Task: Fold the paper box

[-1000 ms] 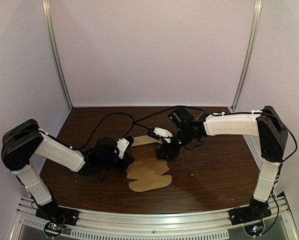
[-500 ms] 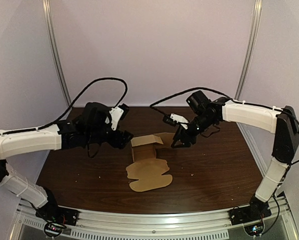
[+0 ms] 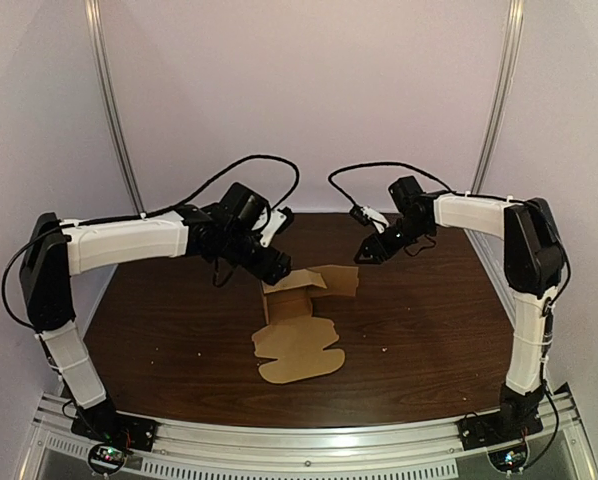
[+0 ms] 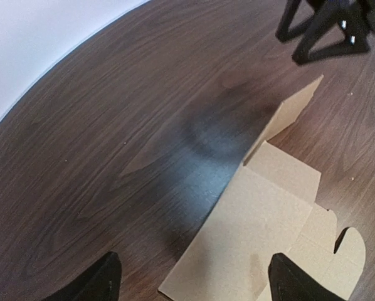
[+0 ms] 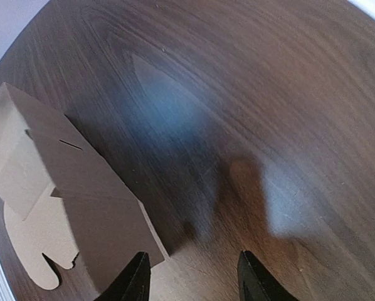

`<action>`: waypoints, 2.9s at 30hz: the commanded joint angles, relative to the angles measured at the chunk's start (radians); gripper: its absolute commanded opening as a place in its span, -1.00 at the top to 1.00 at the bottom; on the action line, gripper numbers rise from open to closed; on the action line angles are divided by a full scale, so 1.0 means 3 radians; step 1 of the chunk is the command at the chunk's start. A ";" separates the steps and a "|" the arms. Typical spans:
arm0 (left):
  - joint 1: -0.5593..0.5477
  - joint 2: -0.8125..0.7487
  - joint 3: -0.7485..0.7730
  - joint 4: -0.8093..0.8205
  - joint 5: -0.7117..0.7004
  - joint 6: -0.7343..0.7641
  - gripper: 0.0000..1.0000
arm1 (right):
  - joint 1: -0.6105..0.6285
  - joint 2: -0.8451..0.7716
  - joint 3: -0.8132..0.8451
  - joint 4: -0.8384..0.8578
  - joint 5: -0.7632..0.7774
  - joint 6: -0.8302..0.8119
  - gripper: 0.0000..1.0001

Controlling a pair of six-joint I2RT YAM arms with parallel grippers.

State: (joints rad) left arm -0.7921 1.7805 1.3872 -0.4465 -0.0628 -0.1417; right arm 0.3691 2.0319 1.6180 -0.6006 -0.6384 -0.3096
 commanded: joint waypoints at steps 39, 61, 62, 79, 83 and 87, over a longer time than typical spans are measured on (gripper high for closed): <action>0.0351 -0.0249 -0.0396 -0.0334 0.1072 -0.0341 -0.38 | 0.0497 -0.0368 -0.0731 -0.0711 -0.0400 -0.0846 -0.01; 0.0350 -0.0352 -0.0908 0.0155 0.1451 -0.0821 -0.22 | 0.1188 -0.0472 -0.0908 -0.0545 -0.0286 -0.0759 -0.15; 0.0350 -0.0355 -0.0915 0.0194 0.1500 -0.0840 -0.22 | 0.1204 -0.0468 -0.0889 -0.0502 -0.0281 -0.0727 -0.14; 0.0280 -0.0332 -0.1049 0.0548 0.1728 -0.1118 -0.17 | 0.1385 -0.0230 -0.0555 0.0091 -0.0044 -0.0200 0.17; 0.0263 -0.0330 -0.1075 0.0580 0.1724 -0.1147 -0.16 | 0.1398 -0.0188 -0.0516 0.0052 -0.0063 -0.0217 0.16; 0.0263 -0.0327 -0.1086 0.0546 0.1650 -0.1131 -0.15 | 0.1384 -0.0309 -0.0519 -0.0314 -0.0151 -0.0477 0.04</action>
State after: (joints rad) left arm -0.6861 1.6863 1.0847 -0.2974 0.3904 -0.4709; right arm 0.7757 1.9579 1.4246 -0.7013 -0.6647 -0.4019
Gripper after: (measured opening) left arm 0.580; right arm 0.447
